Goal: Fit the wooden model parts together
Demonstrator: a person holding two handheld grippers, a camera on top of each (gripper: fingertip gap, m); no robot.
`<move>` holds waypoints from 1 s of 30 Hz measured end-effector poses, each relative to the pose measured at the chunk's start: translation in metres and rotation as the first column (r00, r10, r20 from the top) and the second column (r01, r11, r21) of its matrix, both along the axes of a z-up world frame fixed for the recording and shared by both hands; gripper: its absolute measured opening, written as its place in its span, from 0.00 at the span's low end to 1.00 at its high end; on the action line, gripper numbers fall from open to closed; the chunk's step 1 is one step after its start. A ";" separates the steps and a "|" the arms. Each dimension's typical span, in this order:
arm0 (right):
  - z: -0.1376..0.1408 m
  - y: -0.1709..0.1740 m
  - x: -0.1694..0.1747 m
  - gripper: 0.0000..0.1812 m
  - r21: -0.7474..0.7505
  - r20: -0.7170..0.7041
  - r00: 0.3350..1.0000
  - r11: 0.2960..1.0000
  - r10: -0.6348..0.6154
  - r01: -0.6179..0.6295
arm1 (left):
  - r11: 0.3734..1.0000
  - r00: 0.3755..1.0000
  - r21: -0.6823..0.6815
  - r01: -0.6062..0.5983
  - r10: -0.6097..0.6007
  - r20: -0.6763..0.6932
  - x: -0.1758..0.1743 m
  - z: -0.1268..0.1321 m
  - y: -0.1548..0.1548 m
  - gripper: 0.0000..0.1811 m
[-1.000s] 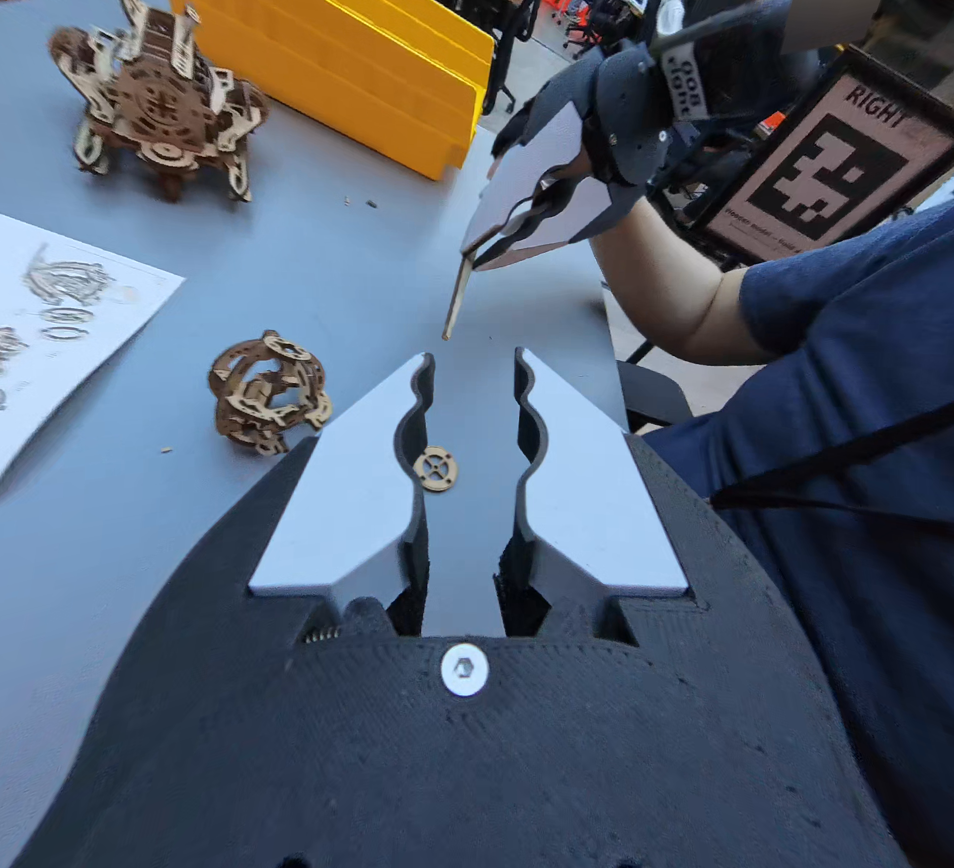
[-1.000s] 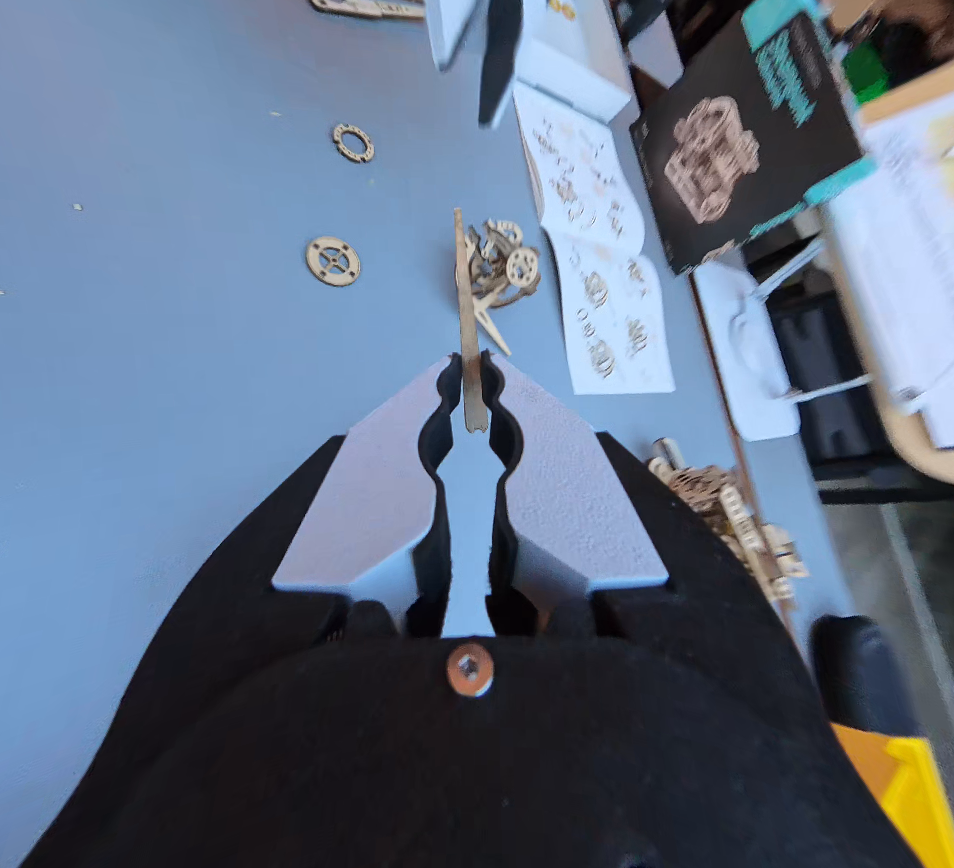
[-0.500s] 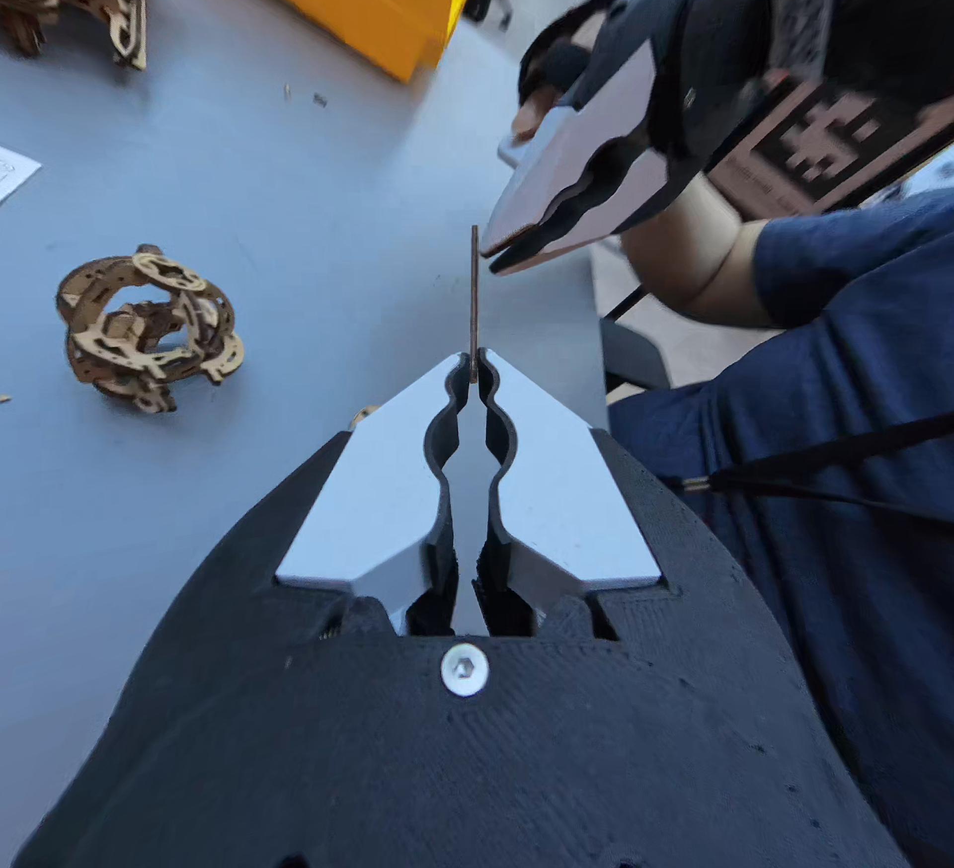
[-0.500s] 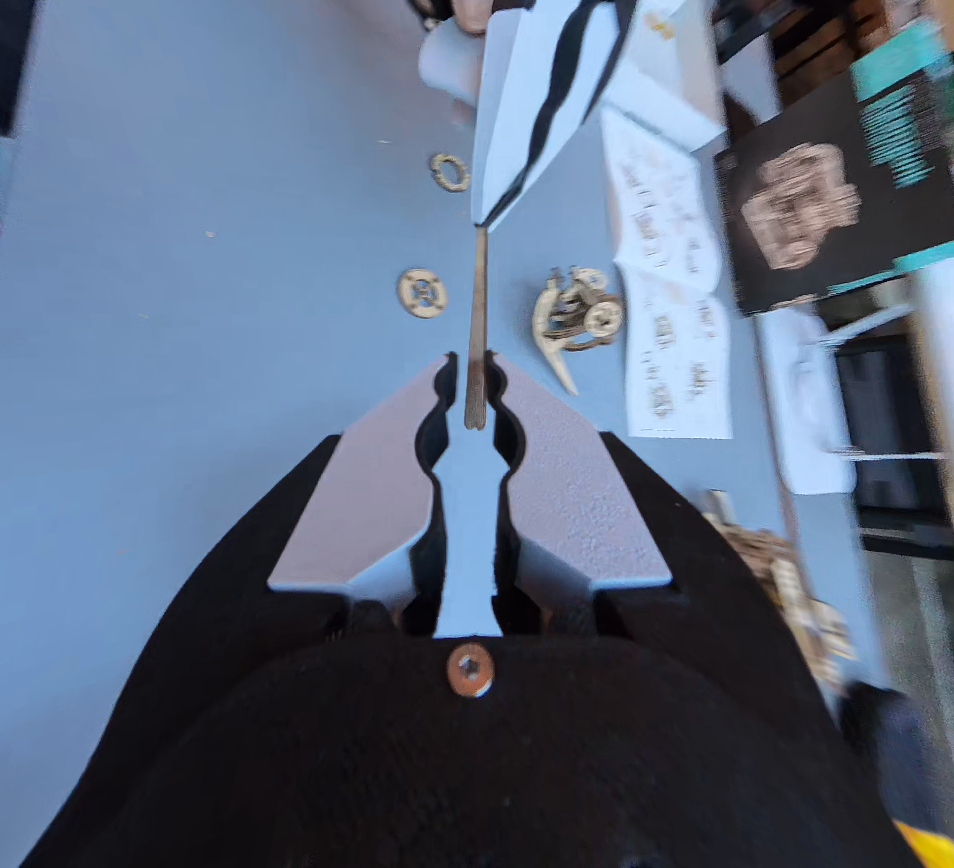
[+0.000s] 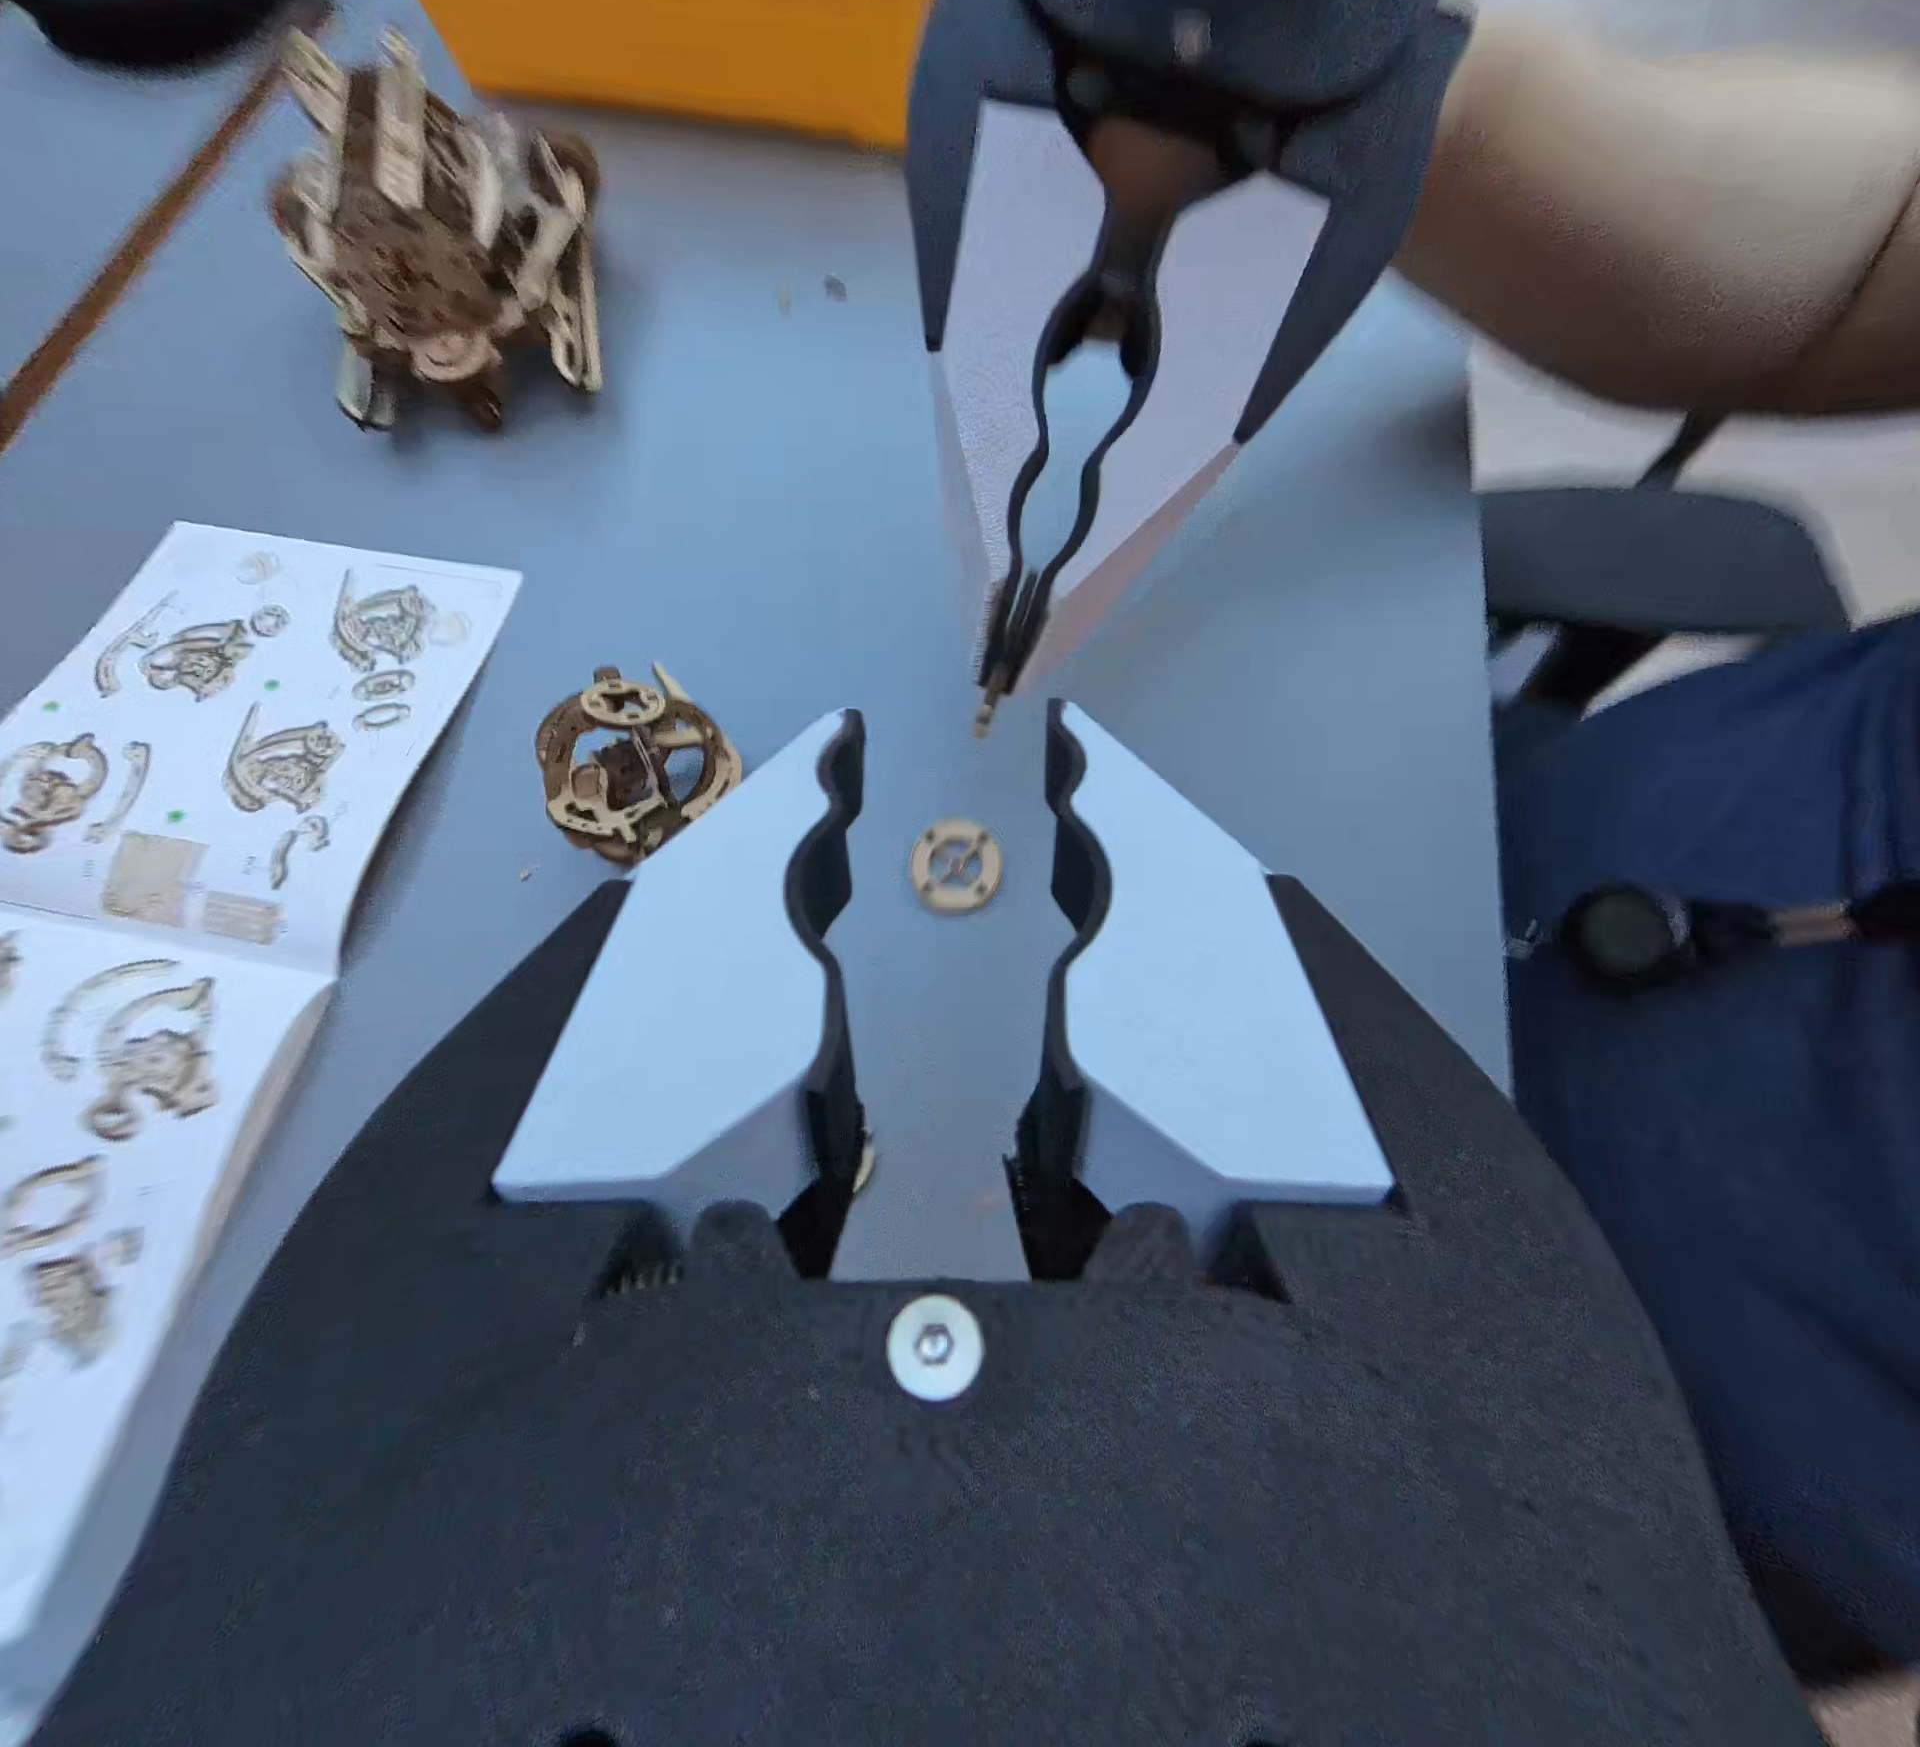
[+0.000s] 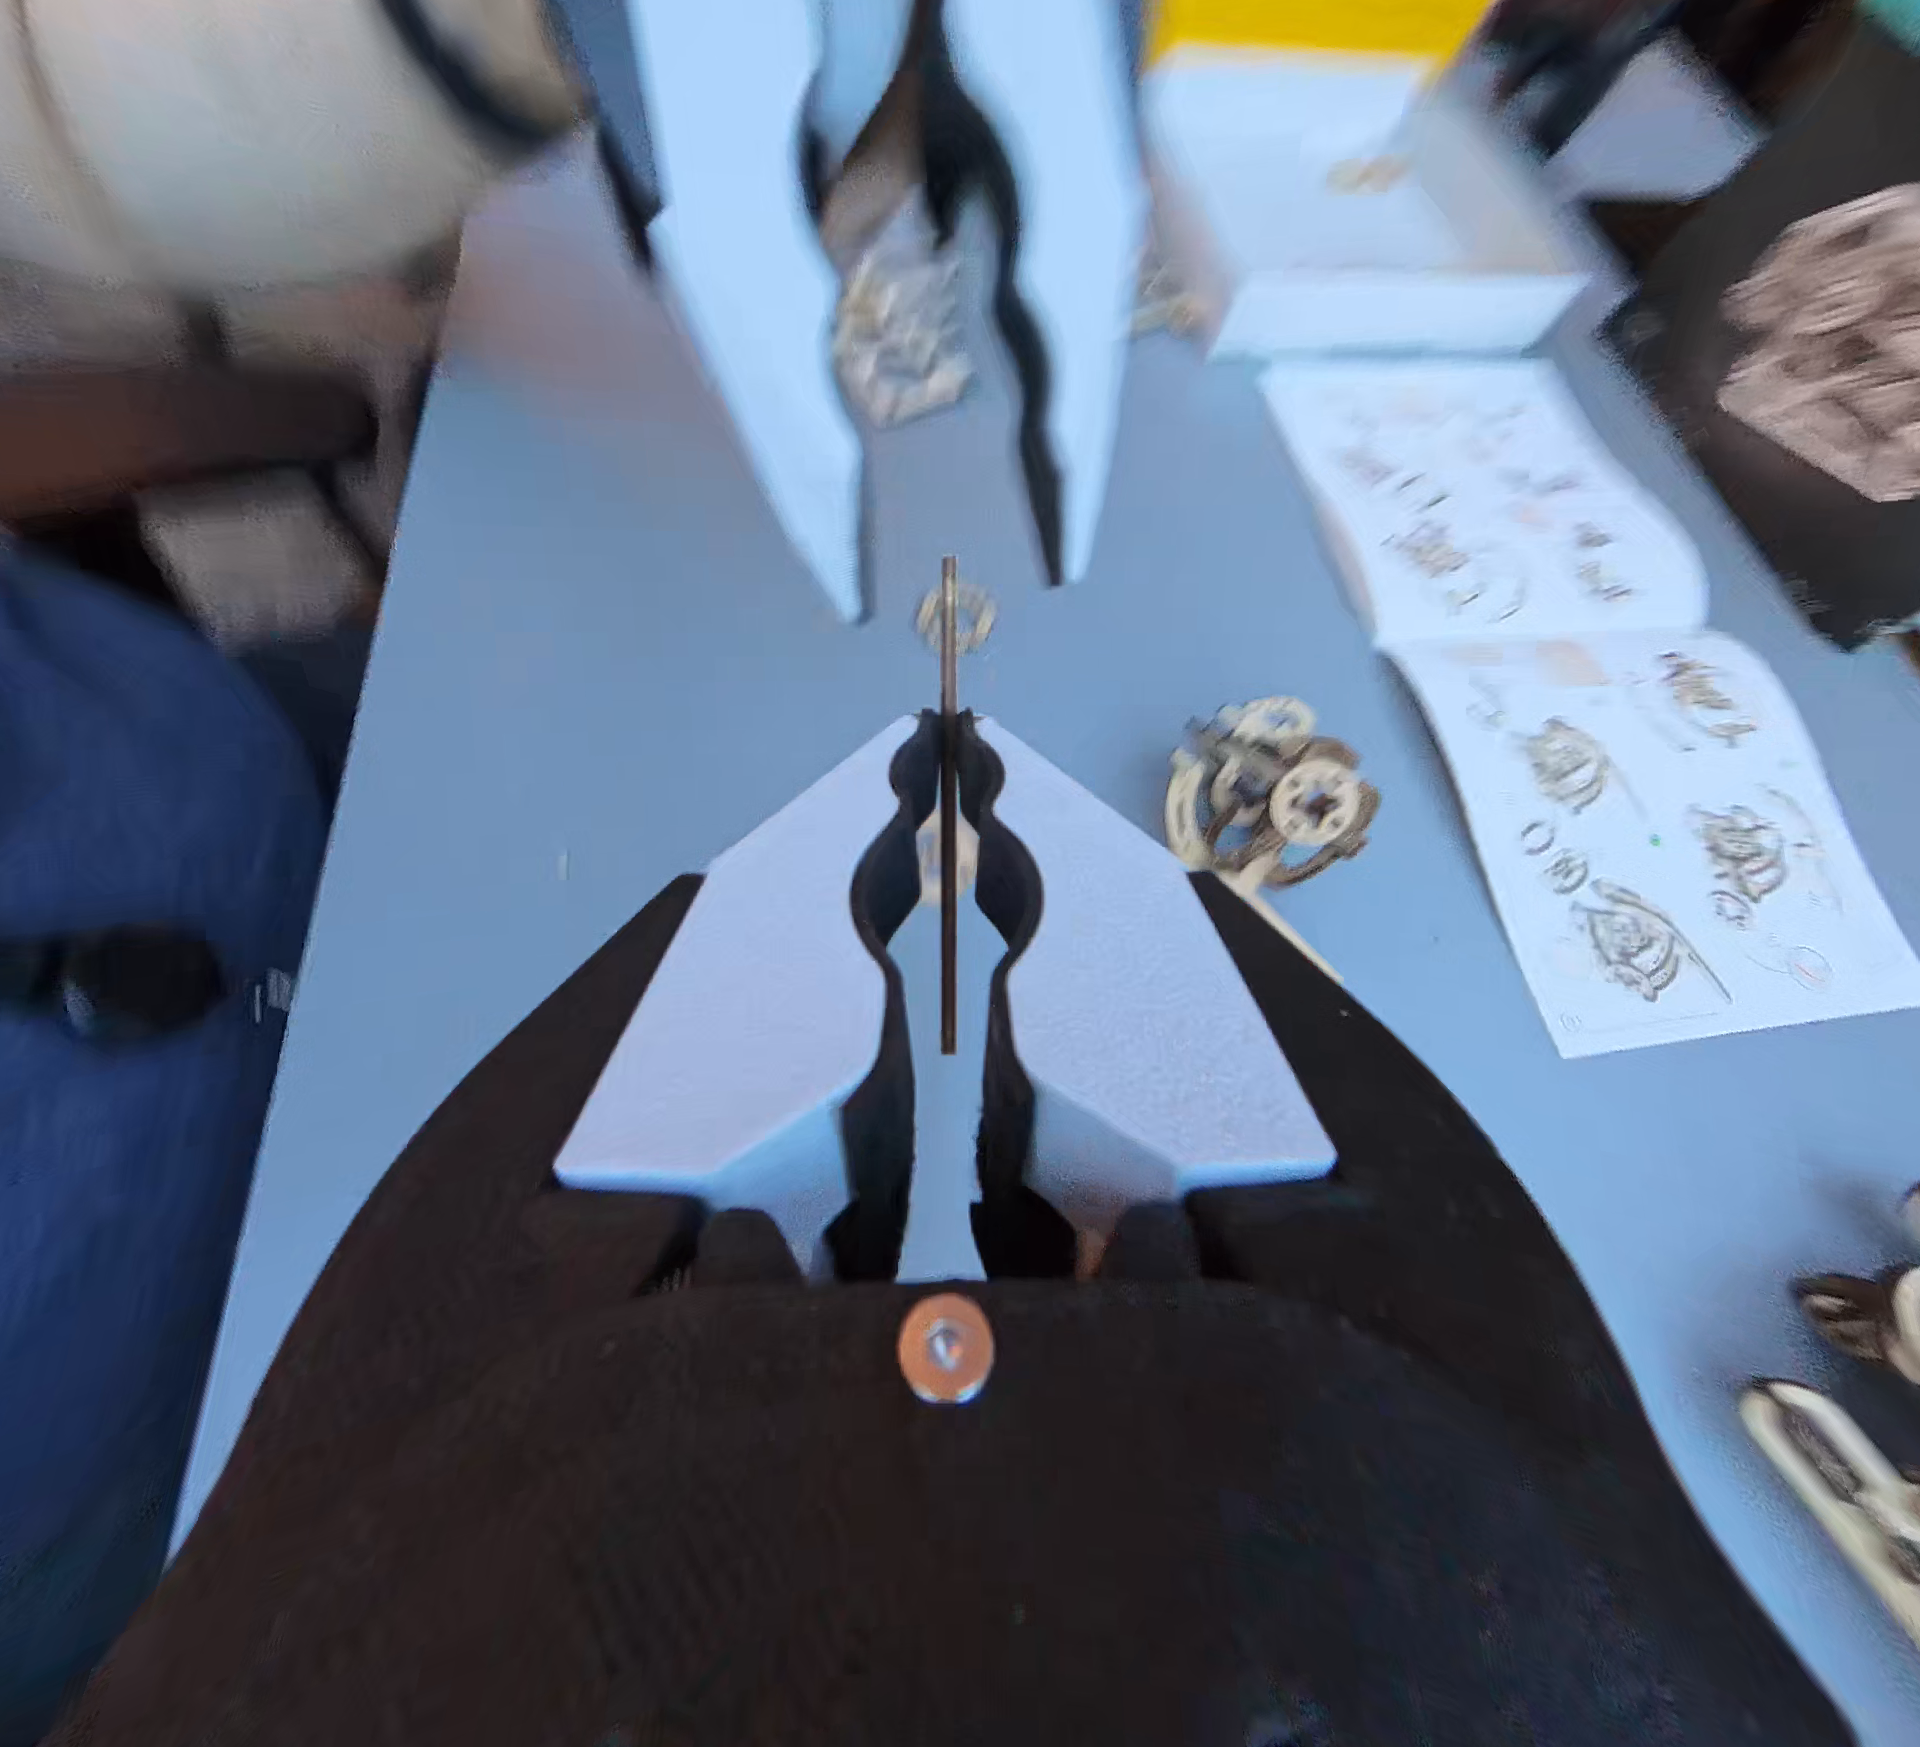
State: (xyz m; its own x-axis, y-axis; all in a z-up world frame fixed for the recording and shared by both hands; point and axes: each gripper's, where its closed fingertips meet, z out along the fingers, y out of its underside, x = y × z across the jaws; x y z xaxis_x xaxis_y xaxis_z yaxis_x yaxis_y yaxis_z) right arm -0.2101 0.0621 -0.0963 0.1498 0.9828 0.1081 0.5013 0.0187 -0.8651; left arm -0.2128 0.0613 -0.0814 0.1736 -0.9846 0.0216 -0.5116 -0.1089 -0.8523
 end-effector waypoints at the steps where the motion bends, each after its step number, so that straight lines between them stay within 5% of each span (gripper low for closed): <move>1: 0.016 0.002 -0.002 0.00 -0.044 -0.158 0.986 0.998 -0.046 0.040 | 0.997 0.987 -0.077 -0.008 0.020 0.158 0.002 0.011 -0.004 0.20; 4: 0.066 0.001 0.002 0.00 -0.271 -0.603 0.777 0.962 -0.181 0.013 | 0.949 0.867 -0.292 0.115 0.048 0.496 0.010 0.024 -0.025 0.23; 7: 0.081 0.005 0.016 0.00 -0.371 -0.761 0.588 0.927 -0.276 -0.045 | 0.936 0.827 -0.319 0.149 0.059 0.558 0.023 0.016 -0.040 0.17; 10: 0.074 0.003 0.016 0.00 -0.395 -0.765 0.572 0.917 -0.297 -0.052 | 0.946 0.766 -0.307 0.100 0.124 0.630 0.025 0.023 -0.034 0.04; 13: 0.072 0.002 0.019 0.00 -0.419 -0.770 0.553 0.906 -0.318 -0.064 | 0.940 0.796 -0.310 0.143 0.077 0.601 0.036 0.016 -0.043 0.09; 17: 0.074 0.002 0.026 0.00 -0.434 -0.783 0.524 0.898 -0.334 -0.077 | 0.954 0.829 -0.278 0.110 0.066 0.555 0.046 0.009 -0.042 0.03; 26: 0.083 0.007 0.034 0.00 -0.417 -0.794 0.509 0.907 -0.332 -0.059 | 0.957 0.729 -0.283 0.061 0.151 0.667 0.024 0.032 -0.029 0.15; 30: 0.086 0.004 0.027 0.00 -0.413 -0.804 0.505 0.906 -0.314 -0.094 | 0.969 0.777 -0.246 -0.030 0.177 0.604 0.033 0.020 -0.021 0.21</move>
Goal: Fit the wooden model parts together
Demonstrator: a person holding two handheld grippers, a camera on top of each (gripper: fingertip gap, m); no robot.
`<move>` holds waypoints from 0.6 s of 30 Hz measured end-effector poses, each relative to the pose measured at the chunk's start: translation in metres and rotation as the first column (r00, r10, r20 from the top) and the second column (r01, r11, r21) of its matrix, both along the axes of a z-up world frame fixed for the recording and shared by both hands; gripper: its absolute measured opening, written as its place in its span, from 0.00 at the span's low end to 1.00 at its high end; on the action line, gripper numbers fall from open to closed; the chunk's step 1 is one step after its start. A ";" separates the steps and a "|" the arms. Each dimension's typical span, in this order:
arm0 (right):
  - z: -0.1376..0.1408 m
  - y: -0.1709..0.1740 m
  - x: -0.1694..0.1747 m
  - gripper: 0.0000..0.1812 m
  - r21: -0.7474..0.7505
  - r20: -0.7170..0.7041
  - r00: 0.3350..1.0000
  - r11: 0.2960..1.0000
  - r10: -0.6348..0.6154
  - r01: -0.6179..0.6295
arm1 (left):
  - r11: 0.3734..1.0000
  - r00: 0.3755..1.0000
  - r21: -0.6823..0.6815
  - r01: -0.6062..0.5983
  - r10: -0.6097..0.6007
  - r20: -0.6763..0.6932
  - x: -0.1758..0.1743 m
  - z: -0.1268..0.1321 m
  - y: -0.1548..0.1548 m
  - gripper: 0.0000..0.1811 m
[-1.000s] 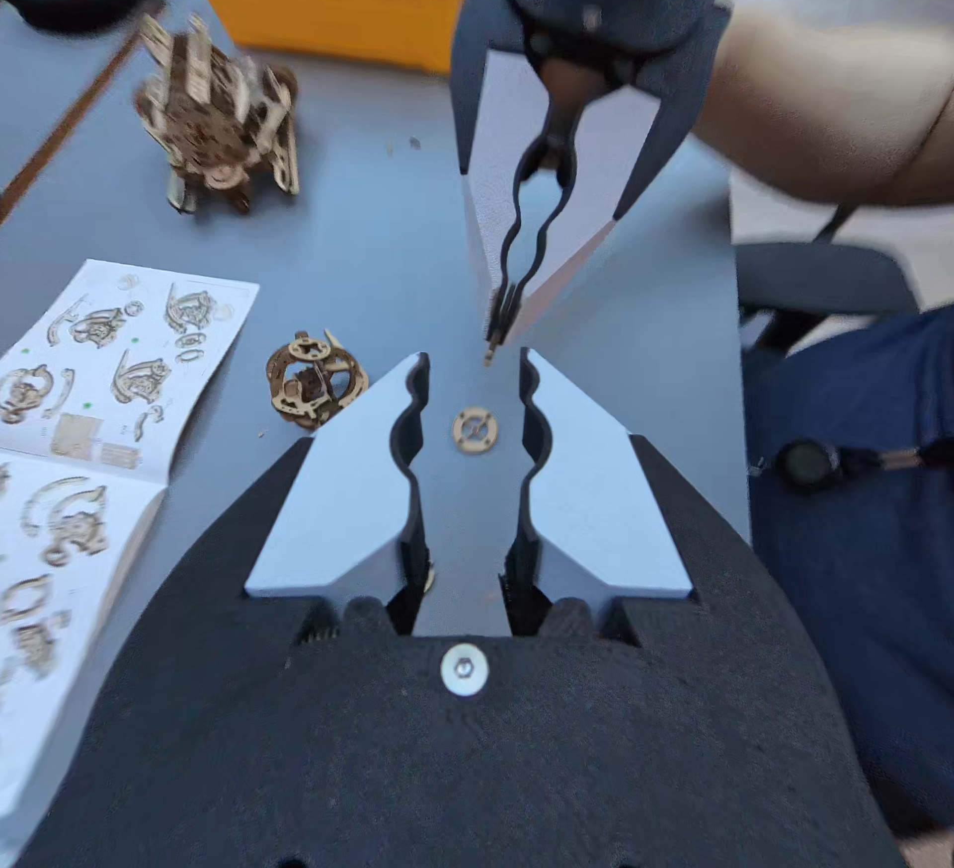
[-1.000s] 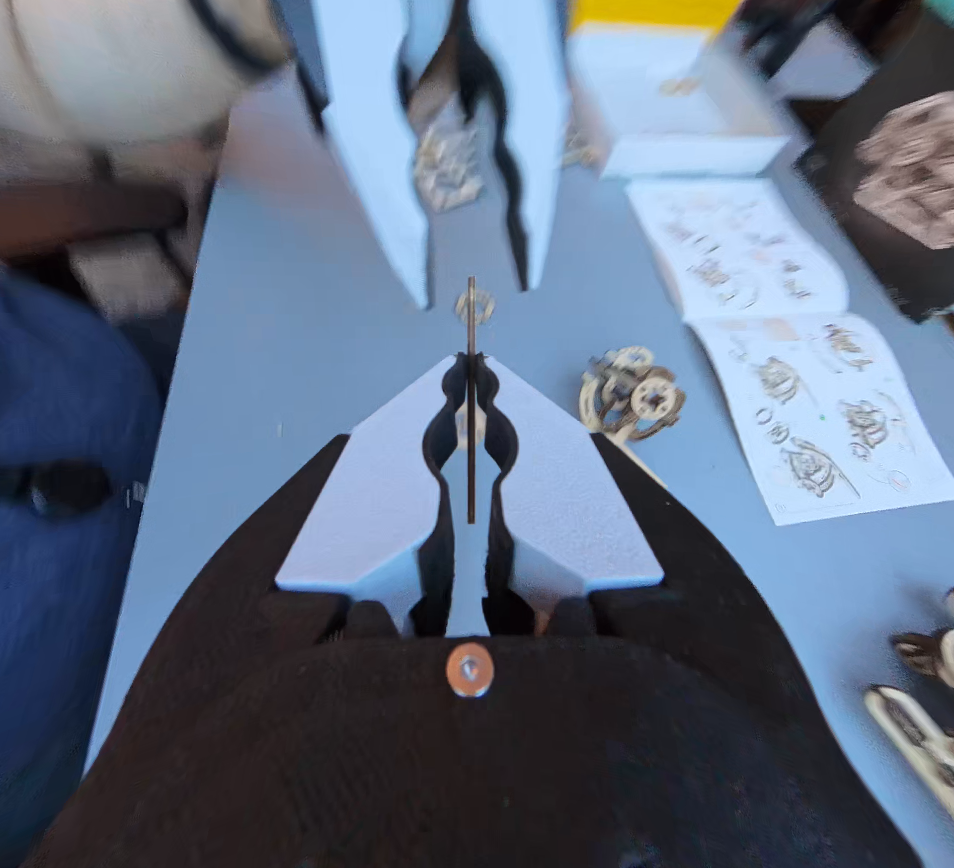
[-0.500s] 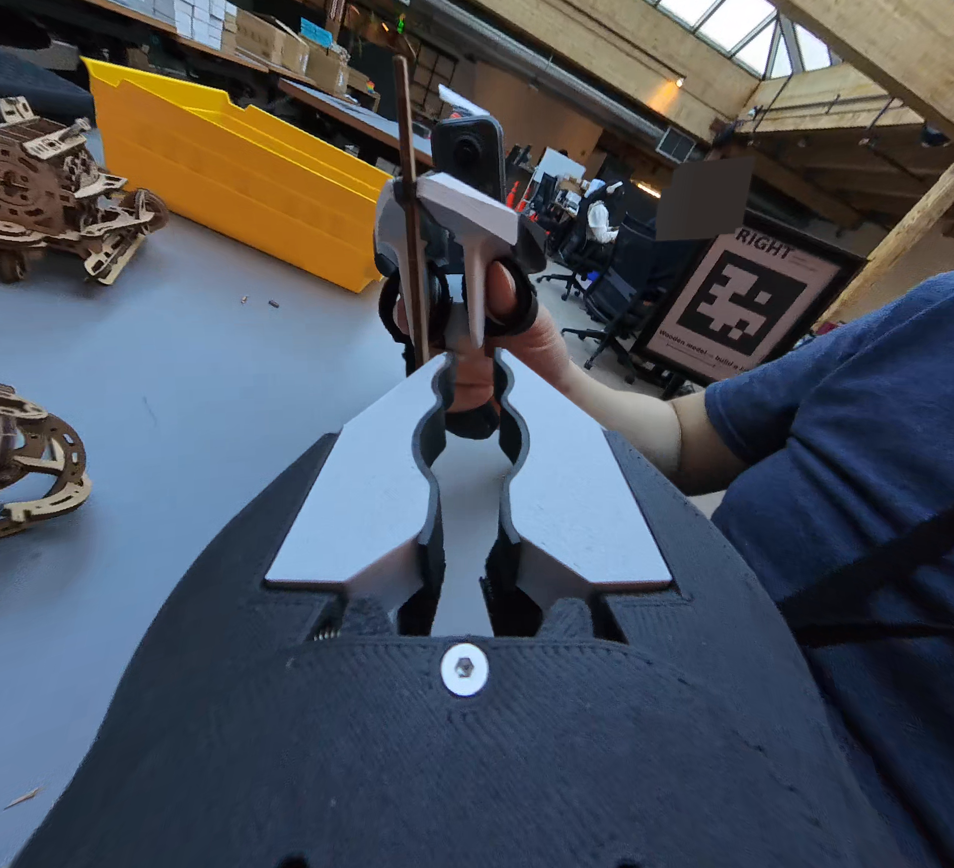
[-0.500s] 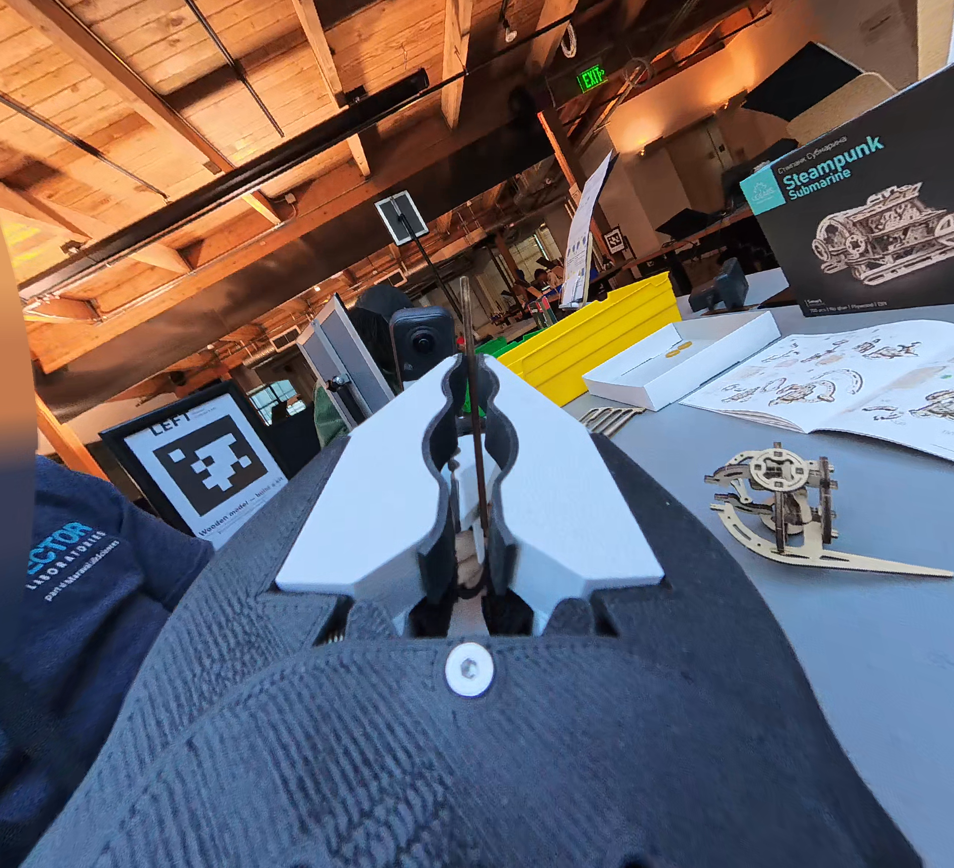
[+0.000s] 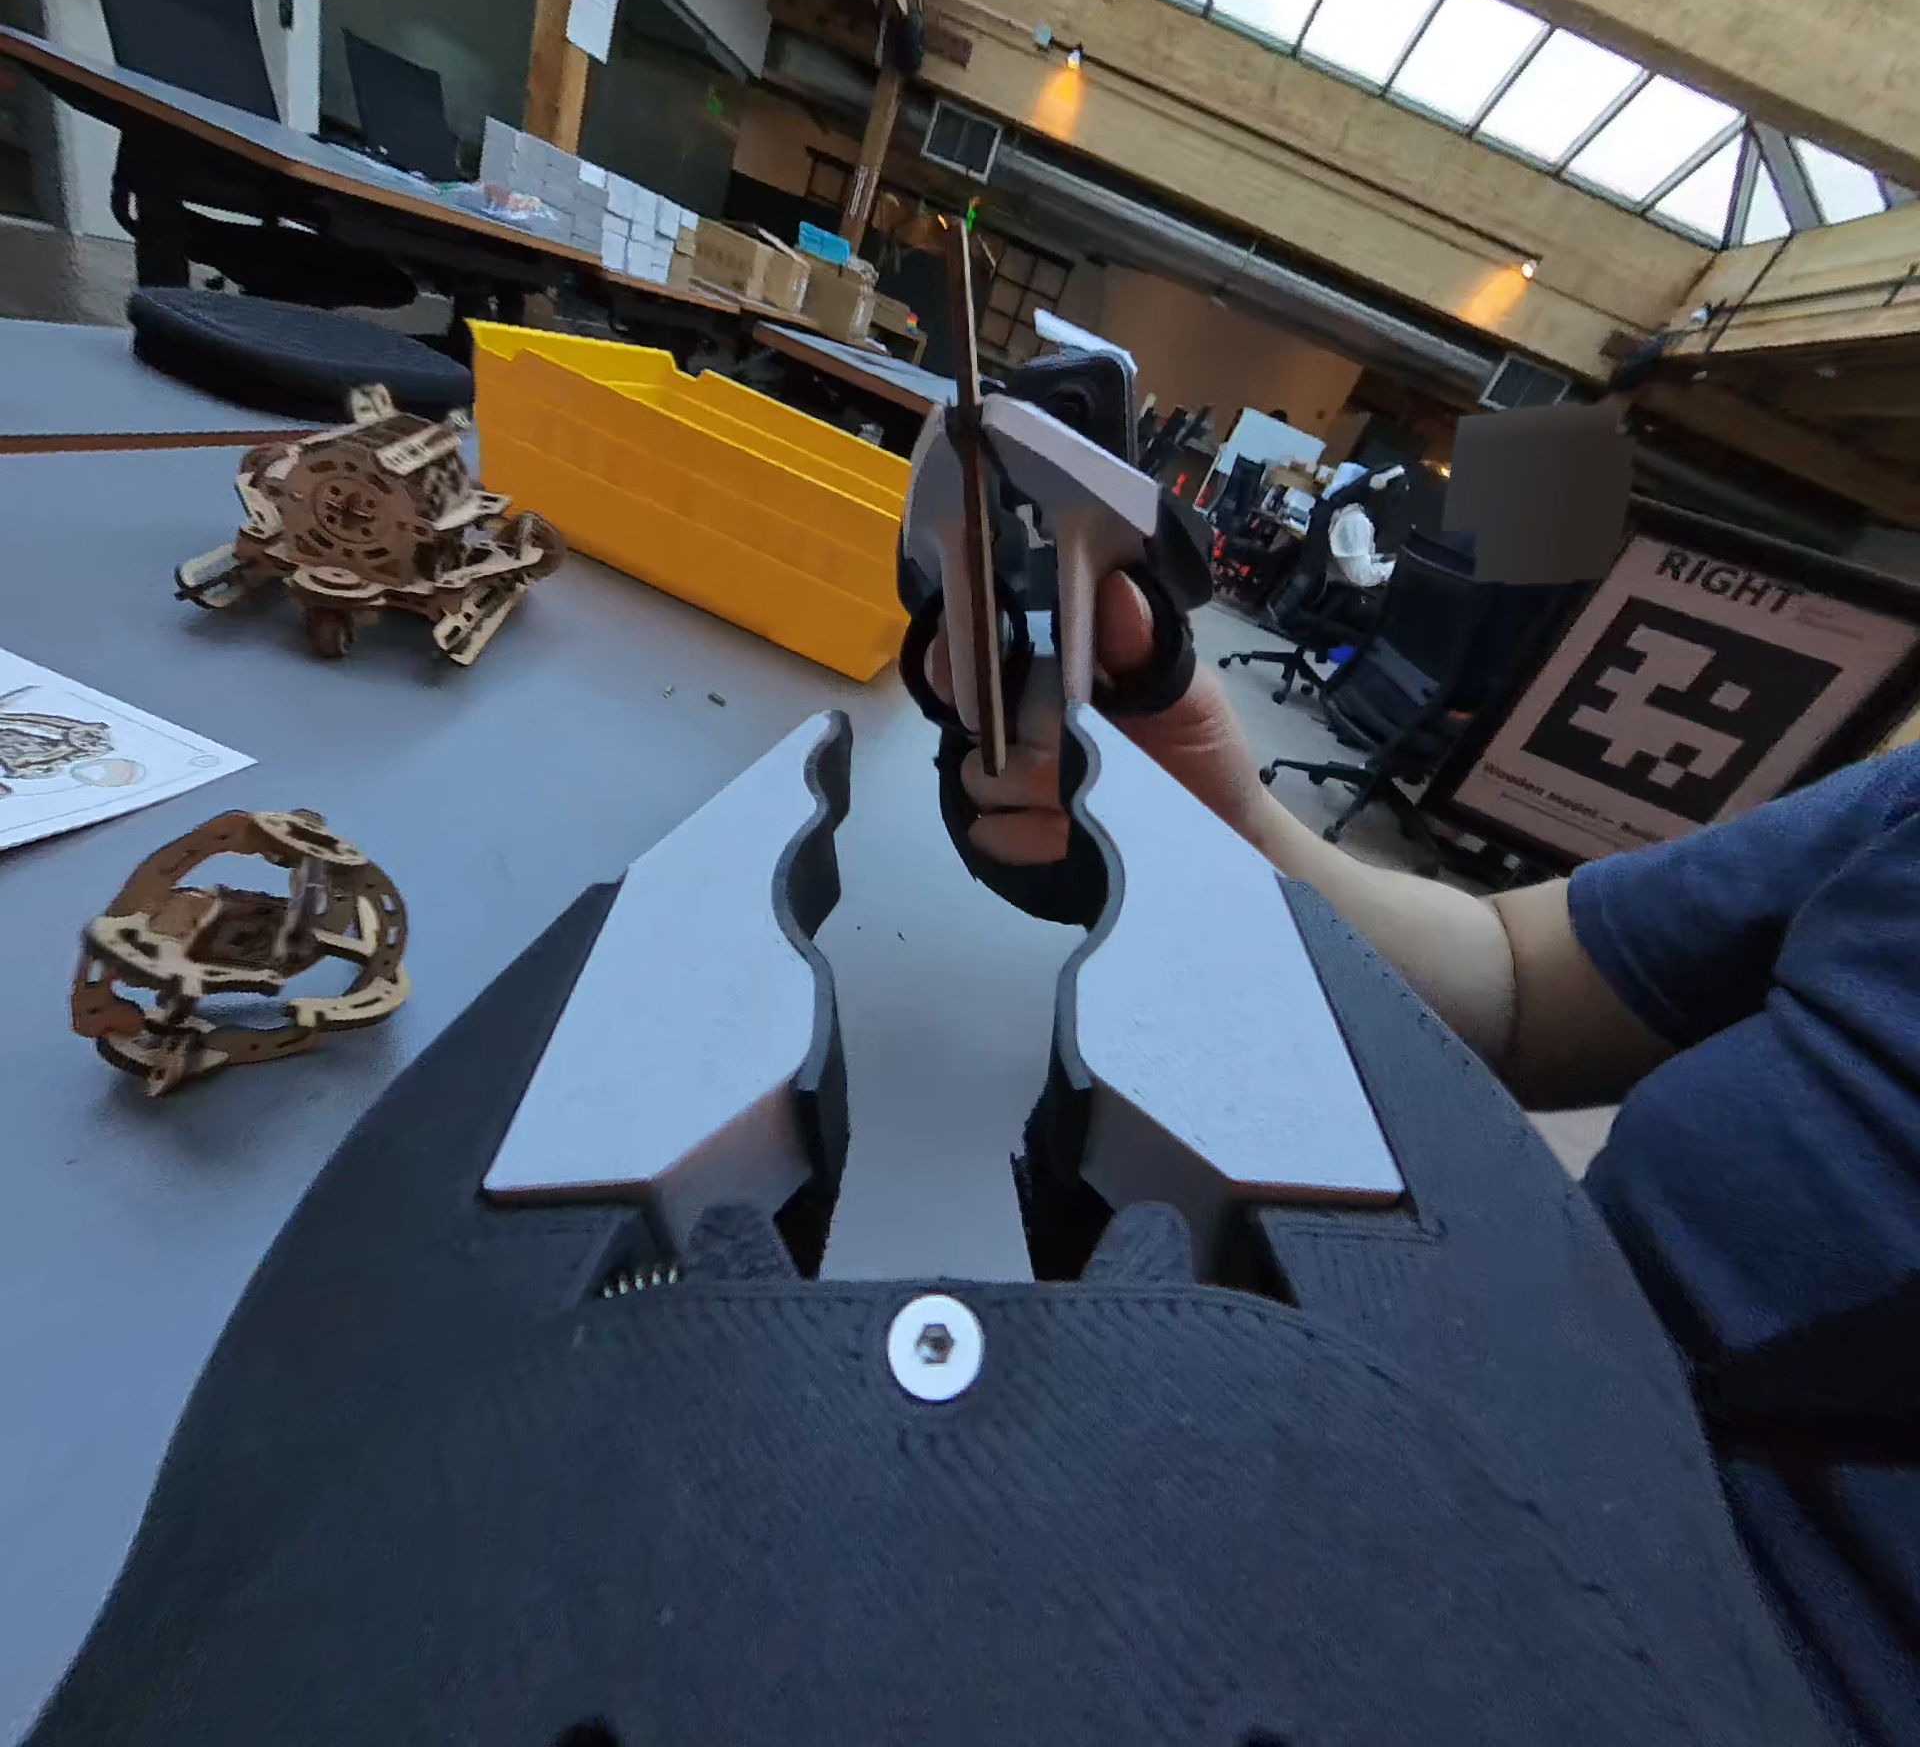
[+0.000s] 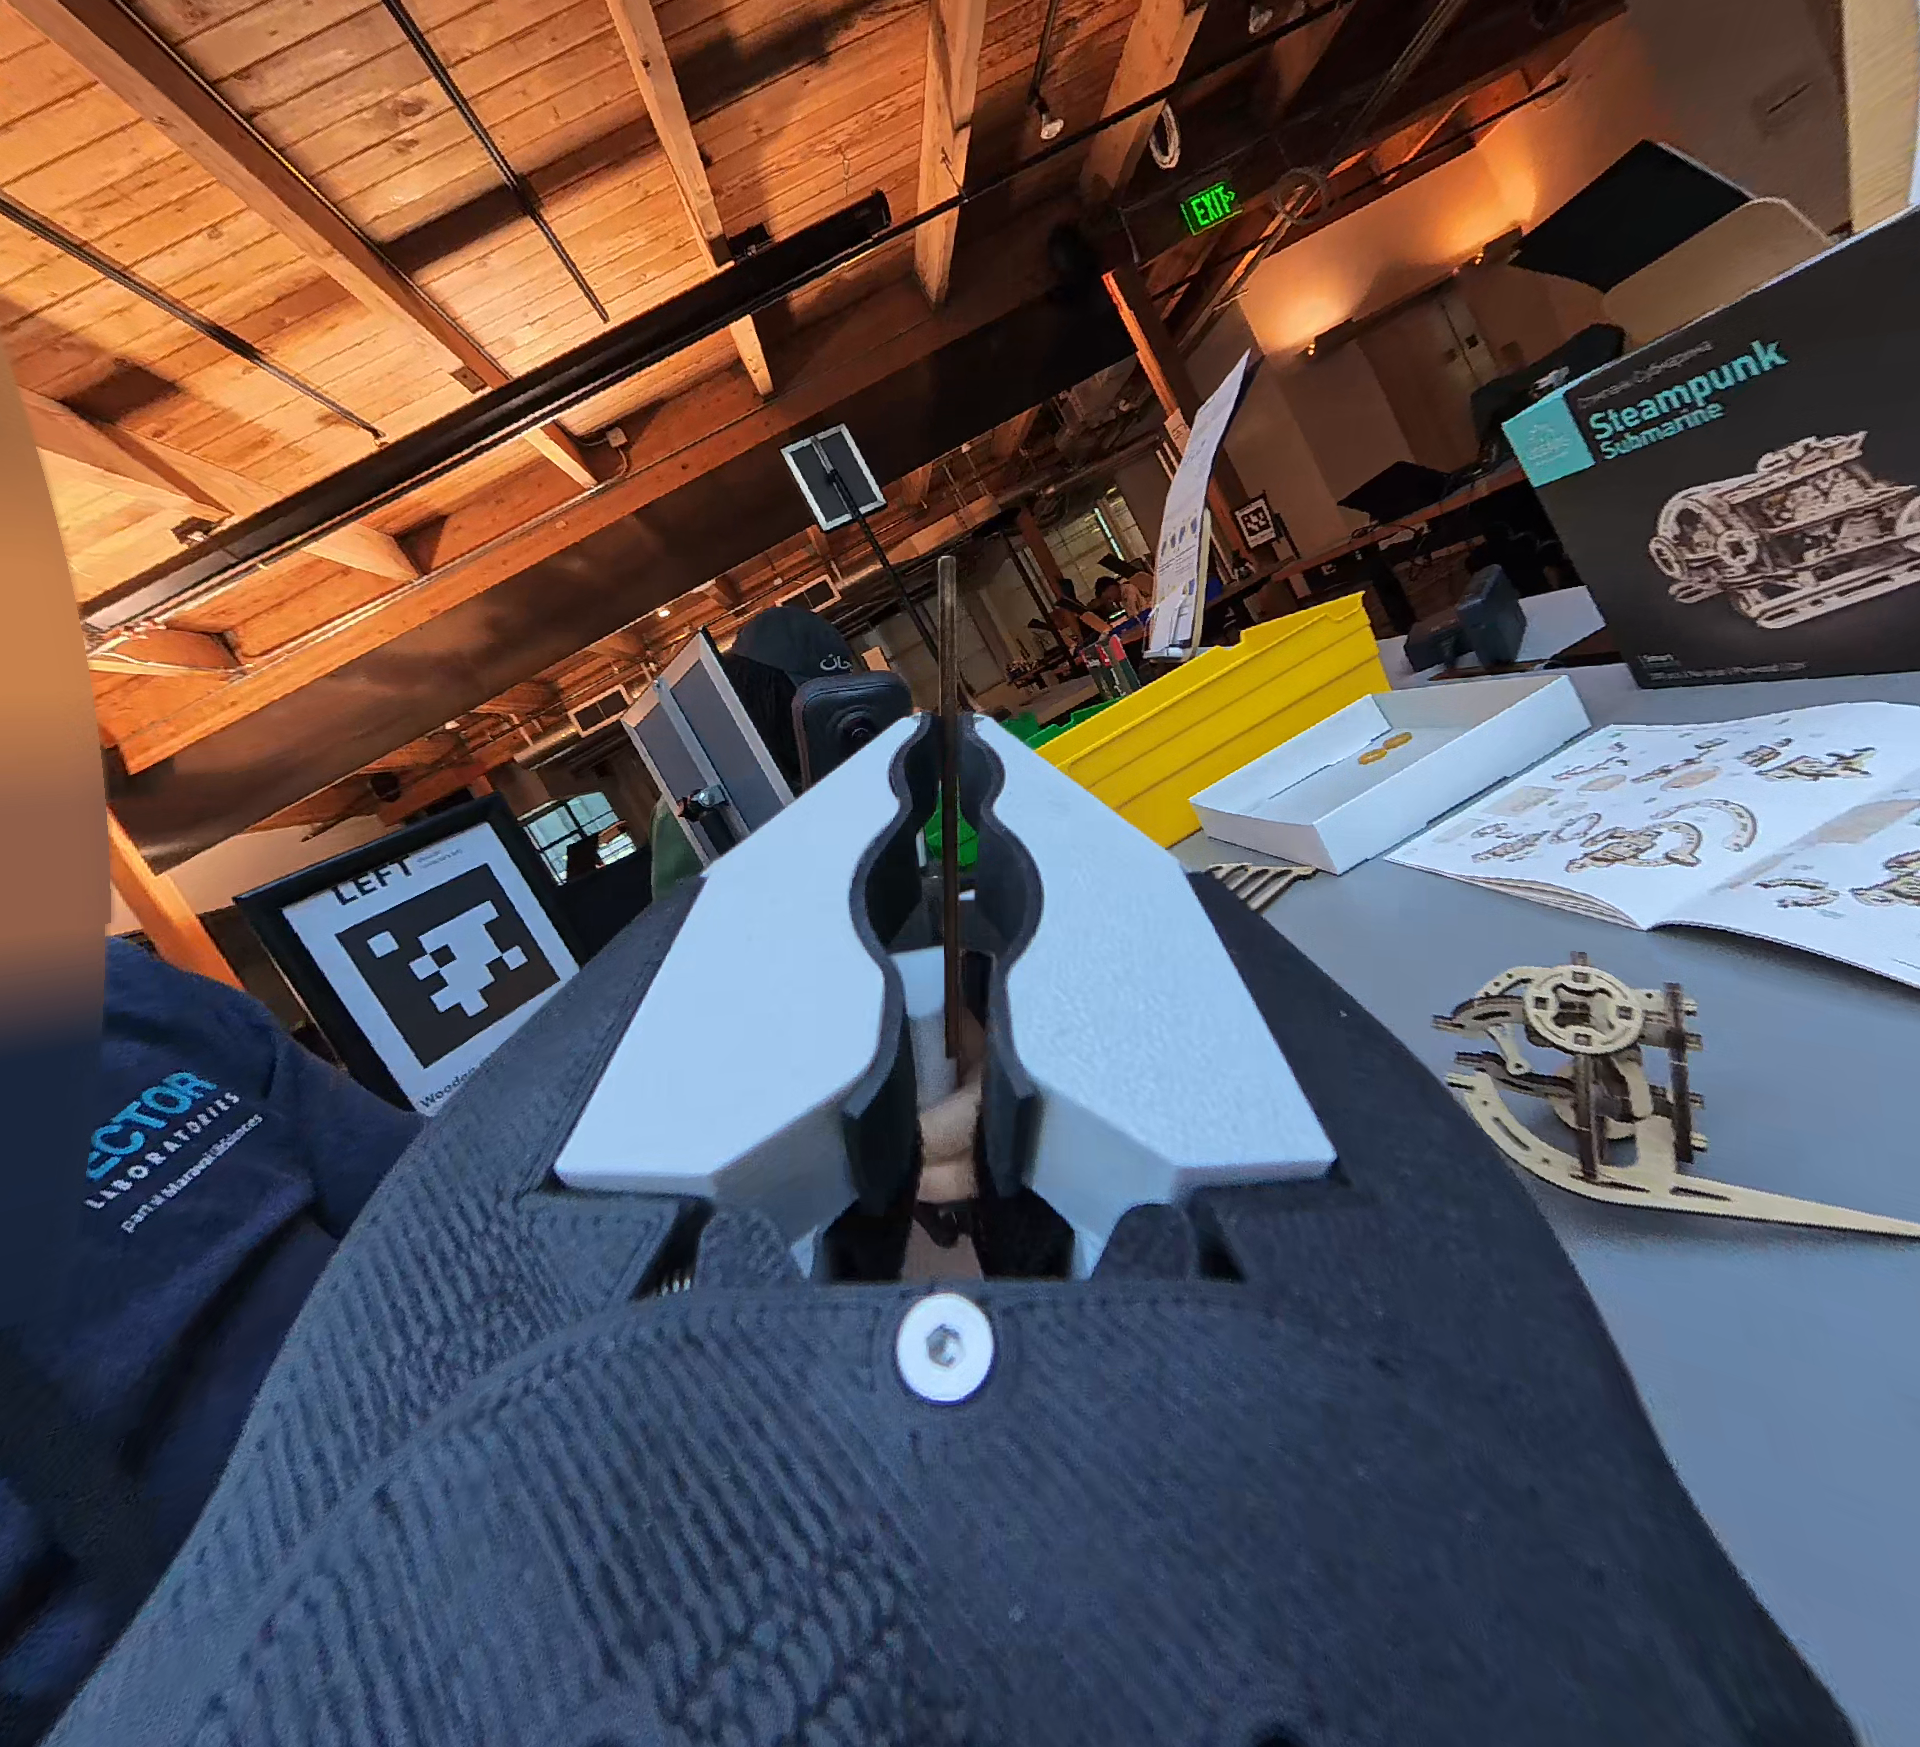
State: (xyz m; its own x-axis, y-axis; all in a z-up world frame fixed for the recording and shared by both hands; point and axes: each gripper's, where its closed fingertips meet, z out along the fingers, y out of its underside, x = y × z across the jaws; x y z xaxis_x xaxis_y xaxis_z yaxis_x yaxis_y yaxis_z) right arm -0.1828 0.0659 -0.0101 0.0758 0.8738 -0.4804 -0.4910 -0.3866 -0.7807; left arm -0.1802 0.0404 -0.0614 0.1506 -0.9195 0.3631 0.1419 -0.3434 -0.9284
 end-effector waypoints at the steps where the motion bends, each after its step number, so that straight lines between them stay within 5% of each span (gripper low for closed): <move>1: 0.001 0.000 -0.002 0.00 0.000 -0.005 1.000 1.000 0.003 -0.003 | 0.999 0.999 -0.009 0.031 -0.031 -0.011 0.005 -0.002 -0.004 0.19; 3: 0.000 -0.001 -0.004 0.00 0.004 -0.005 1.000 1.000 0.009 -0.009 | 0.998 0.998 -0.021 0.064 -0.064 0.009 0.009 -0.001 -0.007 0.00; 6: 0.006 -0.019 0.001 0.02 0.068 -0.004 0.994 0.991 0.112 -0.111 | 0.985 0.986 -0.031 0.168 -0.169 -0.012 0.004 0.001 -0.017 0.00; 8: 0.003 -0.040 0.003 0.21 0.172 0.190 0.964 0.960 0.188 -0.221 | 0.973 0.962 -0.023 0.231 -0.232 -0.141 -0.006 -0.003 -0.023 0.00; 11: -0.024 -0.040 0.010 0.37 0.289 0.566 0.819 0.909 0.092 -0.301 | 0.956 0.902 -0.001 0.295 -0.278 -0.331 -0.024 -0.003 -0.029 0.00; 14: -0.024 -0.051 0.002 0.33 0.164 0.634 0.728 0.875 0.261 -0.456 | 0.940 0.824 0.013 0.340 -0.291 -0.486 -0.030 -0.011 -0.033 0.00; 18: -0.038 -0.044 -0.014 0.17 0.188 0.750 0.634 0.857 0.190 -0.480 | 0.935 0.762 0.068 0.347 -0.239 -0.602 -0.029 -0.025 -0.031 0.00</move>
State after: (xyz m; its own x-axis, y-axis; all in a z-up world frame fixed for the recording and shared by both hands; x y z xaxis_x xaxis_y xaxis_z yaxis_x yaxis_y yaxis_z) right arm -0.1971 0.0219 -0.0478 -0.0796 0.9933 -0.0839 0.3479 -0.0512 -0.9361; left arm -0.2095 0.0091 -0.0862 -0.0057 -0.9907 0.1356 -0.5192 -0.1129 -0.8472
